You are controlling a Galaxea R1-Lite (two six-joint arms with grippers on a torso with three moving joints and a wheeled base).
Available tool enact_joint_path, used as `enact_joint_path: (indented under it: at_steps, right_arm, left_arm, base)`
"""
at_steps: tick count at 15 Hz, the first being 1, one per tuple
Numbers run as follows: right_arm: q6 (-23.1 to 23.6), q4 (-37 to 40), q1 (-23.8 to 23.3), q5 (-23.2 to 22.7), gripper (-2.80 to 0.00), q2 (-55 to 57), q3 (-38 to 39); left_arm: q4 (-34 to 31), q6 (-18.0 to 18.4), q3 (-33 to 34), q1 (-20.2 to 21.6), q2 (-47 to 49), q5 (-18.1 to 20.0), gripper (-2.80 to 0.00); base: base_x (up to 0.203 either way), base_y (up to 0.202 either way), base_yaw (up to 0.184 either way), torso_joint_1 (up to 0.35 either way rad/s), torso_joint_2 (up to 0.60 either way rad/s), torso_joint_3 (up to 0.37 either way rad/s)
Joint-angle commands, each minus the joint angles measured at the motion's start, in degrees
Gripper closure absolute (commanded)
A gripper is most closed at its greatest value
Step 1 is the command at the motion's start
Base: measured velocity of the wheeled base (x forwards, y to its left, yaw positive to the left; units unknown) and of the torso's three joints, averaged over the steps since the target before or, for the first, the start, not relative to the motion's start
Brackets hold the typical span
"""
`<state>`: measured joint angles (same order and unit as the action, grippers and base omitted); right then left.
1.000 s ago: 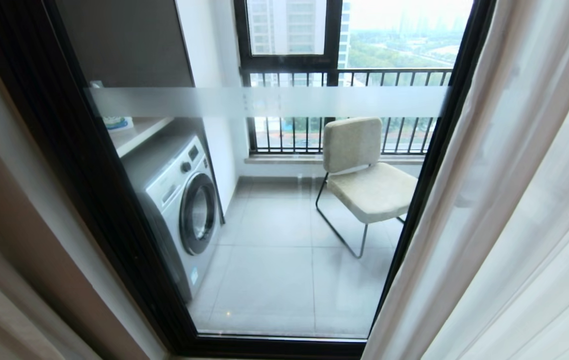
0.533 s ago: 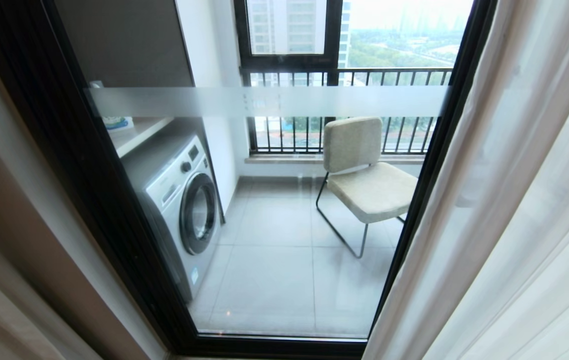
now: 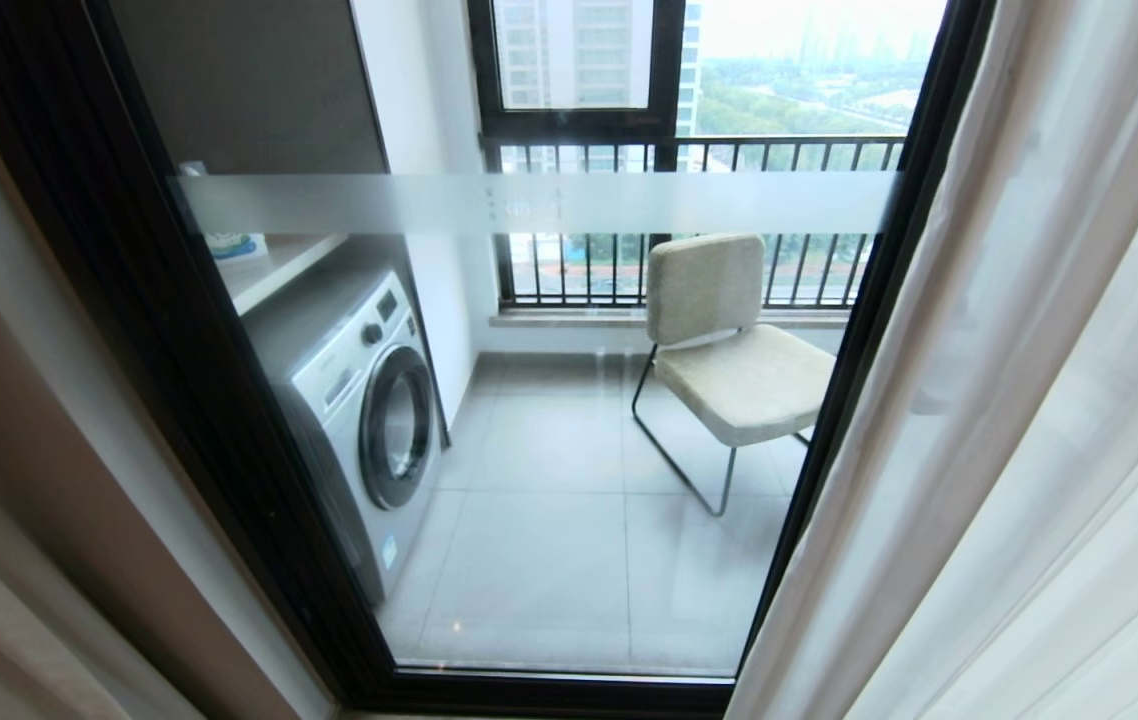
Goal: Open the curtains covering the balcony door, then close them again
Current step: Pull the inner curtains open on both sides
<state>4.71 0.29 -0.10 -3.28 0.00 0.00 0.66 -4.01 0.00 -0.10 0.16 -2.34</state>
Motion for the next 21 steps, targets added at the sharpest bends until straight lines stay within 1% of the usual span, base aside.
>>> enact_joint_path:
  at_steps: [1, 8, 10, 11, 13, 14, 17, 18, 21]
  right_arm:
    - [0.04, -0.03, 0.01, -0.06, 0.00, 0.00, 0.00]
    - [0.58, -0.03, 0.10, -0.06, 0.00, 0.00, 0.00]
    - [3.67, -0.03, 0.10, -0.10, 0.00, 0.17, -0.26]
    - [4.21, -0.08, 0.10, -0.54, 0.00, 0.88, -1.18]
    - [4.32, -0.30, 0.12, -4.00, 0.00, 5.34, -4.85]
    - [4.35, -1.10, 0.33, -4.94, 0.00, 9.03, -6.96]
    - [3.91, -6.82, 1.56, -5.98, 0.00, 23.42, -14.19]
    - [3.38, -9.58, 1.98, -6.15, -2.80, 28.82, -17.32]
    - [2.30, -17.45, 3.27, -6.42, -2.80, 42.68, -27.08]
  left_arm:
    - [0.04, -0.03, 0.00, 0.01, -0.07, -0.03, 0.00]
    - [0.04, -0.03, 0.00, 0.01, -0.07, -0.12, 0.00]
    - [0.04, -0.03, 0.00, 0.01, -0.07, -0.05, 0.00]
    - [0.04, -0.03, 0.00, 0.01, -0.07, -0.10, 0.00]
    - [0.04, -0.03, 0.00, 0.01, -0.07, -0.09, 0.00]
    - [0.04, -0.03, 0.00, 0.01, -0.07, -0.12, 0.00]
    - [0.04, -0.03, 0.00, 0.01, -0.07, -0.12, 0.00]
    - [0.04, -0.03, 0.00, 0.01, -0.07, -0.12, 0.00]
    - [0.04, -0.03, 0.00, 0.01, -0.07, -0.12, 0.00]
  base:
    - [0.000, 0.000, 0.000, 0.000, 0.00, 0.000]
    - [0.000, 0.000, 0.000, 0.000, 0.00, 0.000]
    - [0.000, 0.000, 0.000, 0.000, 0.00, 0.000]
    - [0.000, 0.000, 0.000, 0.000, 0.00, 0.000]
    - [0.000, 0.000, 0.000, 0.000, 0.00, 0.000]
    - [0.000, 0.000, 0.000, 0.000, 0.00, 0.000]
    - [0.000, 0.000, 0.000, 0.000, 0.00, 0.000]
    - [0.000, 0.000, 0.000, 0.000, 0.00, 0.000]
    - [0.000, 0.000, 0.000, 0.000, 0.00, 0.000]
